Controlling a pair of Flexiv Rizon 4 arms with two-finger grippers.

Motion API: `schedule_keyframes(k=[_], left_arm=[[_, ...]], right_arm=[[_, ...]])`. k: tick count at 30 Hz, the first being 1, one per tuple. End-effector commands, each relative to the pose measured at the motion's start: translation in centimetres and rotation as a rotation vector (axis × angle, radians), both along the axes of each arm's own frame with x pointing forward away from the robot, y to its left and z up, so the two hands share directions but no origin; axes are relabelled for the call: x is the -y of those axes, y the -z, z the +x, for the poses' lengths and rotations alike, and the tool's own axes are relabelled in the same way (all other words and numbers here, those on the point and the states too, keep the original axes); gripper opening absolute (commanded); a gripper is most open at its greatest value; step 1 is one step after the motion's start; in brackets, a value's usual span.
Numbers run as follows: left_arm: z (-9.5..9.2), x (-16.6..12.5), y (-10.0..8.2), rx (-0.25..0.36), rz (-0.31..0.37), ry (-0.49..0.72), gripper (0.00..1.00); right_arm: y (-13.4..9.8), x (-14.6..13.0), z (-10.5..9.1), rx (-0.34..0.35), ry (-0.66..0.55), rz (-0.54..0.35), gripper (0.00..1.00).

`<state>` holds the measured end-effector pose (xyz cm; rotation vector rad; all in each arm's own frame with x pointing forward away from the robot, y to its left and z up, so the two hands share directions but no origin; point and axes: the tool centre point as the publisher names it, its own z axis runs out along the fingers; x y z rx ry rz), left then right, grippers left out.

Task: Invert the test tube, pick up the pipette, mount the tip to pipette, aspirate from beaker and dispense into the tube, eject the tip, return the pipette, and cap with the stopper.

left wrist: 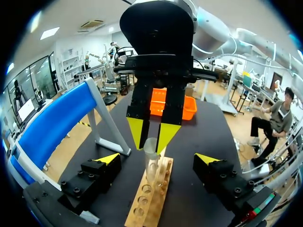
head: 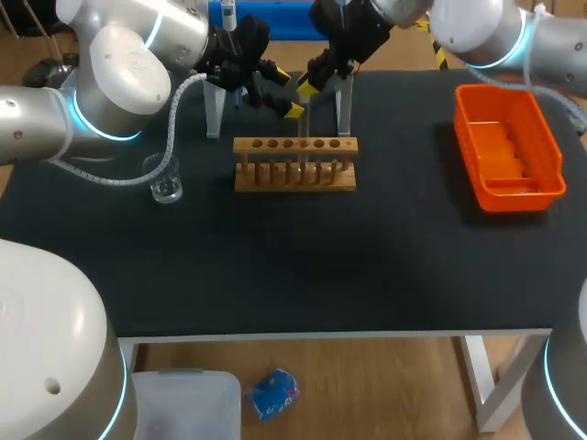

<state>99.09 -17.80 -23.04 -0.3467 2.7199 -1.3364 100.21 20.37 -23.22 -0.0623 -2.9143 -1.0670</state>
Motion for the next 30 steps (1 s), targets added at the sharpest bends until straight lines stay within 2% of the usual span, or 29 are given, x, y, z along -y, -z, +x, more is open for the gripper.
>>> schedule_keyframes(k=[1, 16, 22, 23, 24, 25, 26, 28, 30], left_arm=[[0.1, 0.0, -0.1, -0.005, 0.004, 0.003, 1.0], [0.1, 0.0, -0.1, -0.005, 0.004, 0.003, 1.0], [0.1, 0.0, -0.1, -0.005, 0.004, 0.003, 1.0], [0.1, 0.0, -0.1, -0.005, 0.004, 0.003, 1.0], [0.1, 0.0, -0.1, -0.005, 0.004, 0.003, 1.0], [0.1, 0.0, -0.1, -0.005, 0.004, 0.003, 1.0], [0.1, 0.0, -0.1, -0.005, 0.004, 0.003, 1.0], [0.1, 0.0, -0.1, -0.005, 0.004, 0.003, 1.0], [0.1, 0.0, -0.1, -0.005, 0.004, 0.003, 1.0]], right_arm=[[0.8, 0.1, -0.3, 0.002, 0.006, 0.008, 0.0], [2.0, 0.3, -0.6, 0.011, 0.038, 0.007, 0.0], [1.7, 0.5, -0.6, 0.012, 0.036, 0.018, 0.0], [1.6, 0.6, -0.6, 0.012, 0.036, 0.019, 0.13], [1.6, 0.6, -0.7, 0.011, 0.036, 0.02, 0.35], [1.5, 0.7, -0.7, 0.01, 0.036, 0.021, 0.47], [1.4, 0.8, -0.8, 0.01, 0.036, 0.023, 0.5], [1.4, 0.9, -0.9, 0.008, 0.042, 0.038, 0.85], [1.3, 0.9, -1.0, 0.007, 0.044, 0.043, 0.87]])
